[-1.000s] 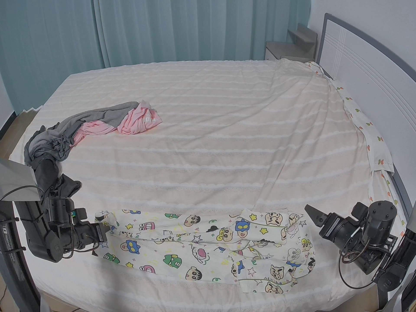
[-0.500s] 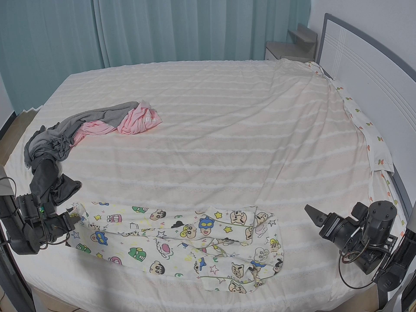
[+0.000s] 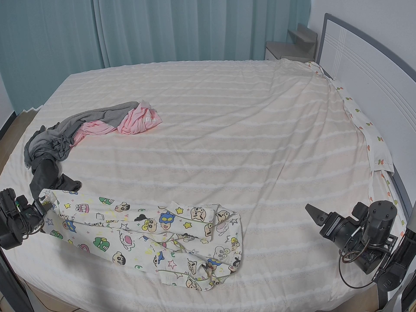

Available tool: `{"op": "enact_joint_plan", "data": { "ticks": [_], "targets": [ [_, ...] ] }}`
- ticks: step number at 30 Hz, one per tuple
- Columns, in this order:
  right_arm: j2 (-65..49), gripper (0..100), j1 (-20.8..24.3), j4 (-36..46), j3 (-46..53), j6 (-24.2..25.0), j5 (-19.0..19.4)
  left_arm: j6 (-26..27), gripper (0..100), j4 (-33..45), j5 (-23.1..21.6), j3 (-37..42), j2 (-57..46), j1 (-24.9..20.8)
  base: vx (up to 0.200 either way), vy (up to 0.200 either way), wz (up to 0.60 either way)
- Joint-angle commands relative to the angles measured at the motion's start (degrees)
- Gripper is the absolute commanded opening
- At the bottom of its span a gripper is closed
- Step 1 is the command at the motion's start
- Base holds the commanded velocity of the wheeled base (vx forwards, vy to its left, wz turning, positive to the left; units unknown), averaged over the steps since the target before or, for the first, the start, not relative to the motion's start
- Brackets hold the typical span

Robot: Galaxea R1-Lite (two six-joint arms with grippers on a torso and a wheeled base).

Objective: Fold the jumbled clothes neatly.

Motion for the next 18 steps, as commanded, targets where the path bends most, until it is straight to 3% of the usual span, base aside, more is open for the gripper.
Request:
{"op": "enact_joint_plan", "data": {
  "ticks": [1,8,9,10,11,12,13,18],
  "targets": [
    [0.02,100,0.04,-0.76,0.92,-0.04,0.1,-0.12,0,-0.04,0.06,1.55,-2.7,-2.06,0.0,0.0,0.0],
    [0.11,100,0.04,-0.76,0.92,-0.04,0.1,-0.21,0,0.05,2.7,7.7,-11.22,-13.4,0.0,0.0,0.0],
    [0.11,100,0.04,-0.76,0.92,0.04,0.1,-0.21,0,0.05,5.95,9.11,-13.33,-17.97,0.0,0.0,0.0],
    [0.11,100,0.04,-0.76,0.92,0.04,0.1,-0.21,0,0.05,6.83,9.37,-13.86,-19.37,0.0,0.0,0.0],
    [0.11,100,0.04,-0.76,0.92,0.04,0.18,-0.21,0,0.05,10.26,10.43,-15.53,-24.47,0.0,0.0,0.0],
    [0.11,100,0.04,-0.76,0.92,0.04,0.1,-0.21,0,0.05,10.61,10.52,-15.62,-24.91,0.0,0.0,0.0],
    [0.11,100,0.04,-0.76,0.92,0.04,0.18,-0.3,0,0.05,13.77,11.13,-17.11,-30.36,0.0,0.0,0.0],
    [0.11,100,0.04,-0.76,0.92,0.04,0.27,-0.3,0,0.49,25.55,10.69,-18.96,-48.38,0.0,0.0,0.0]
  ]
}}
